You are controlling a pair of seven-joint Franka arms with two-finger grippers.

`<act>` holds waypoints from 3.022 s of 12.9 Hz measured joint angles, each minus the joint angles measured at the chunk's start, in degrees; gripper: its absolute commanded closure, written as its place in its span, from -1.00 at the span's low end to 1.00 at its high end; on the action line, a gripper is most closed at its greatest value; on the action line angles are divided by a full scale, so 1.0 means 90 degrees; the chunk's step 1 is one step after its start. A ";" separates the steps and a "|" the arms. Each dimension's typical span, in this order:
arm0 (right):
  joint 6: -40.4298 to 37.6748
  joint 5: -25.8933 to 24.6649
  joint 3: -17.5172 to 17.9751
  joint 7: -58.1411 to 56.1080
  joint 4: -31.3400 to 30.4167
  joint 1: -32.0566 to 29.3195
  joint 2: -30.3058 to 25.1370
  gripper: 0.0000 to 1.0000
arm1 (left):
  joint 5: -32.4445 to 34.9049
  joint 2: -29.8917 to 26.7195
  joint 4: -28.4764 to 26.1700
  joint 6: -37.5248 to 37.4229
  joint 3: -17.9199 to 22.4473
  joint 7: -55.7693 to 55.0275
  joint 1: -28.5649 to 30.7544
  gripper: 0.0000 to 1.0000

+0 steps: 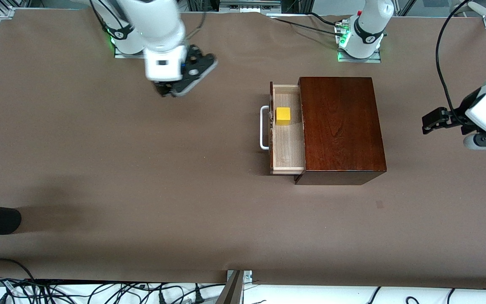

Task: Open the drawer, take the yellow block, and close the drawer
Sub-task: 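Move the right gripper over the yellow cube in the drawer, then grasp the yellow cube with the right gripper and lift it out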

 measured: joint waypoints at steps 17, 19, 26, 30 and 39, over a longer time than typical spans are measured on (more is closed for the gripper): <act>0.1893 -0.0614 -0.0058 -0.2053 0.3100 0.1878 0.3909 -1.00 | -0.0180 -0.1176 -0.1593 0.0638 0.0018 0.0047 -0.0103 -1.00; 0.2032 -0.0614 -0.0126 -0.2214 0.3146 0.1845 0.4003 -1.00 | -0.0180 -0.1175 -0.1593 0.0638 0.0018 0.0047 -0.0103 -1.00; 0.2218 -0.0614 -0.0145 -0.2294 0.3164 0.1893 0.4278 -1.00 | -0.0180 -0.1175 -0.1593 0.0638 0.0018 0.0047 -0.0103 -1.00; 0.2426 -0.0660 -0.0145 -0.2315 0.3168 0.1893 0.4484 -0.53 | -0.0180 -0.1175 -0.1593 0.0638 0.0018 0.0047 -0.0103 -1.00; 0.2456 -0.0722 -0.0227 -0.2271 0.3377 0.1884 0.4512 1.00 | -0.0180 -0.1174 -0.1593 0.0638 0.0019 0.0047 -0.0103 -1.00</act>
